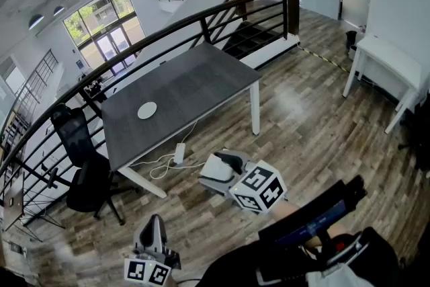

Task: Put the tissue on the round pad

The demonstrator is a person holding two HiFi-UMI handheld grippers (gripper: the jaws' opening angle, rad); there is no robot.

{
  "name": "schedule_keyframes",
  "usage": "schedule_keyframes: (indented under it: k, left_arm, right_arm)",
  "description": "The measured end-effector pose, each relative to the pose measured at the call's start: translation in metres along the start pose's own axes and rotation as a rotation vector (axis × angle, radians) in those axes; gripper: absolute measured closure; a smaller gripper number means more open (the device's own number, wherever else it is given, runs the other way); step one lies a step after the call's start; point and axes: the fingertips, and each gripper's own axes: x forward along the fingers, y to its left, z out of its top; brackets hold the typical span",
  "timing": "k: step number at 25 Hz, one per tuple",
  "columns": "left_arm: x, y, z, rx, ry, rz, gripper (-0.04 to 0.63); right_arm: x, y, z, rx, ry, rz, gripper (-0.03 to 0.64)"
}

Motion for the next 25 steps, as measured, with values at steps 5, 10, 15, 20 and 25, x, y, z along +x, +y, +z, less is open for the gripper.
schedule_keyframes:
  k: [5, 10, 15, 20, 25]
  left_arm:
    - [0.0001, -0.0004, -0.0020, 0.002, 0.009, -0.001, 0.592]
    - [0.0014, 0.0003, 0.0002, 0.001, 0.013, -0.003, 0.592]
    - [0.0020, 0.0012, 0.0023, 0.000, 0.008, -0.007, 0.592]
    - [0.0013, 0.0025, 0.0003, 0.003, 0.013, -0.002, 0.592]
    - [-0.0013, 0.0023, 0.0032, 0.000, 0.012, -0.012, 0.592]
  right_arm:
    - [0.0001, -0.0002, -0.0014, 0.005, 0.001, -0.002, 0.281]
    - [0.0016, 0.0003, 0.0005, 0.030, -0.006, 0.006, 0.281]
    - [0.0018, -0.0004, 0.0028, 0.042, -0.006, -0.002, 0.281]
    - [0.0007, -0.0018, 0.0037, 0.037, -0.008, -0.005, 0.281]
    - [0.0033, 0.0027, 0.0050, 0.032, -0.018, -0.012, 0.281]
